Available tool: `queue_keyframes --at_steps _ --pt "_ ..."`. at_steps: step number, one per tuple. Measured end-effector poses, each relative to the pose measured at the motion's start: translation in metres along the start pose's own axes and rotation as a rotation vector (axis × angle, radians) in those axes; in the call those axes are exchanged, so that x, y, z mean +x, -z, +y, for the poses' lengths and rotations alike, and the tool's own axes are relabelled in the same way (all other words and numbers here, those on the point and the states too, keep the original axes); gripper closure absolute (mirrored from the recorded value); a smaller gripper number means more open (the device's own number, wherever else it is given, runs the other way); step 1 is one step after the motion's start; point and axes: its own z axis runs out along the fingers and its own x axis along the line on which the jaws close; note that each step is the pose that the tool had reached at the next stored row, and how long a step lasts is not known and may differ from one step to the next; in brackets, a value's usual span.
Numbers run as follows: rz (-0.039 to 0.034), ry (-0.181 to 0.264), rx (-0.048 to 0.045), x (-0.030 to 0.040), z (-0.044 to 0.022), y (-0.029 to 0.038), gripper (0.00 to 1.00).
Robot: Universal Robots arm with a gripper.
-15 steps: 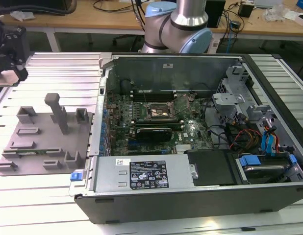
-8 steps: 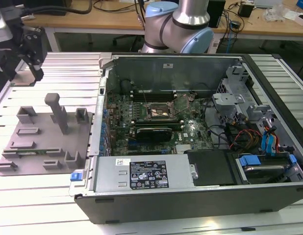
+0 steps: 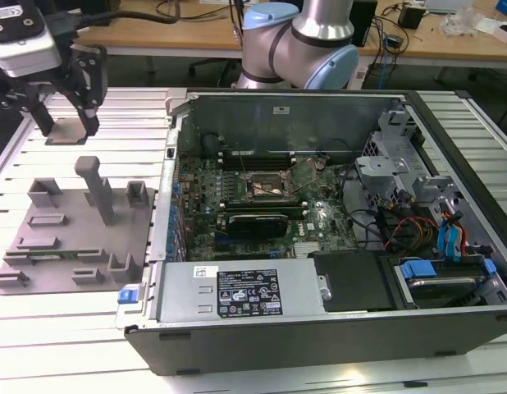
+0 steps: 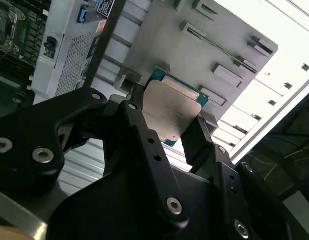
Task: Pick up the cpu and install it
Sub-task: 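Pick up the cpu and move it towards the insertion slot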
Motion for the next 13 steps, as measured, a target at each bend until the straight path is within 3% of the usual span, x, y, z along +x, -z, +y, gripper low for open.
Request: queue_keyframes --at_steps 3,10,11,13 --pt "-0.0001 0.0 0.0 -0.0085 0.0001 -0.0004 0.45" --pt "0.0 0.0 0.0 -0.0377 0.0004 -0.0015 0.45" --pt "0.0001 0.0 0.0001 -0.0464 0.0006 -0.0018 0.45" --pt "0.0 0.0 0.0 -0.0565 0.0006 -0.0023 0.45"
